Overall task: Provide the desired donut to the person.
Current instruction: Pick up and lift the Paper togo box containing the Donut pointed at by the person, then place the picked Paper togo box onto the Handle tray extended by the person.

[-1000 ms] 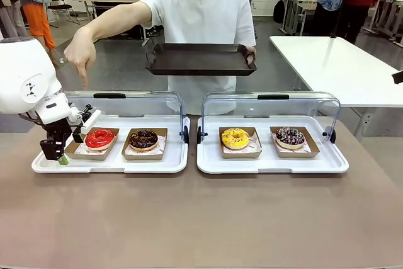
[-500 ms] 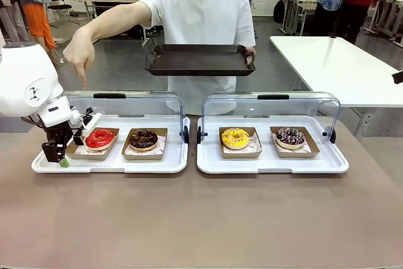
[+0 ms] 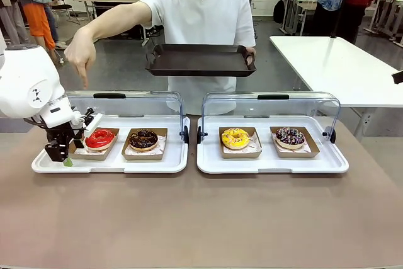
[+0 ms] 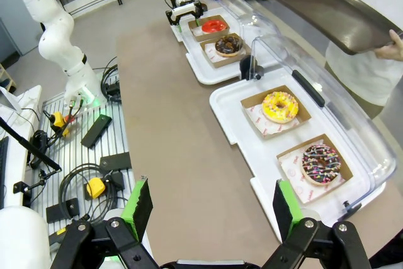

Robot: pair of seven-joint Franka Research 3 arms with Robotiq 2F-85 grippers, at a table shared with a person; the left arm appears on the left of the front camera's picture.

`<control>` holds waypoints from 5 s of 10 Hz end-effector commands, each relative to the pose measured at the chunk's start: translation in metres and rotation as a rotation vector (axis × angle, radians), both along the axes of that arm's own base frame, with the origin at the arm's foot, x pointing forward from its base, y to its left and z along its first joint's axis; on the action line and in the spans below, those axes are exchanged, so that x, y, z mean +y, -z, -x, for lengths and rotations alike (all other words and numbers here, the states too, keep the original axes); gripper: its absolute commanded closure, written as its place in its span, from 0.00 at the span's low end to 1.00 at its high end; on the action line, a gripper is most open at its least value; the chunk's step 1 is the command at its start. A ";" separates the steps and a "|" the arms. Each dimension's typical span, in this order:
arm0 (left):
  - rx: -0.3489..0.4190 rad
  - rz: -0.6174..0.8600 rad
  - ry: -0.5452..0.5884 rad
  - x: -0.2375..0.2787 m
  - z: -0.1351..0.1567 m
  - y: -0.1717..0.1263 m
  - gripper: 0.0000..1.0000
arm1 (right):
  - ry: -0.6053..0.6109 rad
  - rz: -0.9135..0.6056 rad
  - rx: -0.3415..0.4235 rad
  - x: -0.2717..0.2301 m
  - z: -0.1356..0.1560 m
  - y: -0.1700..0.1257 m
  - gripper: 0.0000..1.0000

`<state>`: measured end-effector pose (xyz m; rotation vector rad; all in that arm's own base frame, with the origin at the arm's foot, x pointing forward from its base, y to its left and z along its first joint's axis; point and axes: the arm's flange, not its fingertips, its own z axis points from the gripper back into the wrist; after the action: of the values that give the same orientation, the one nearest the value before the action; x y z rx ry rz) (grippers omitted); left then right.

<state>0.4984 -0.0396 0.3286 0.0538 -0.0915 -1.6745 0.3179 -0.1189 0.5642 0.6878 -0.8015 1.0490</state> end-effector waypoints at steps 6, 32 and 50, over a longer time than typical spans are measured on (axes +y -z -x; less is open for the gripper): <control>-0.020 -0.010 -0.004 0.002 -0.004 0.000 1.00 | 0.001 -0.005 0.007 0.000 0.000 0.000 0.00; -0.050 -0.012 -0.044 -0.016 0.121 -0.295 1.00 | 0.001 -0.005 0.007 0.000 0.000 0.000 0.00; -0.055 -0.013 -0.051 -0.019 0.121 -0.306 0.99 | 0.001 -0.005 0.007 0.000 0.000 0.000 0.00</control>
<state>0.3792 -0.0555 0.6233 0.1025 -0.1145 -1.6268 0.3180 -0.1189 0.5640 0.6880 -0.8011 1.0488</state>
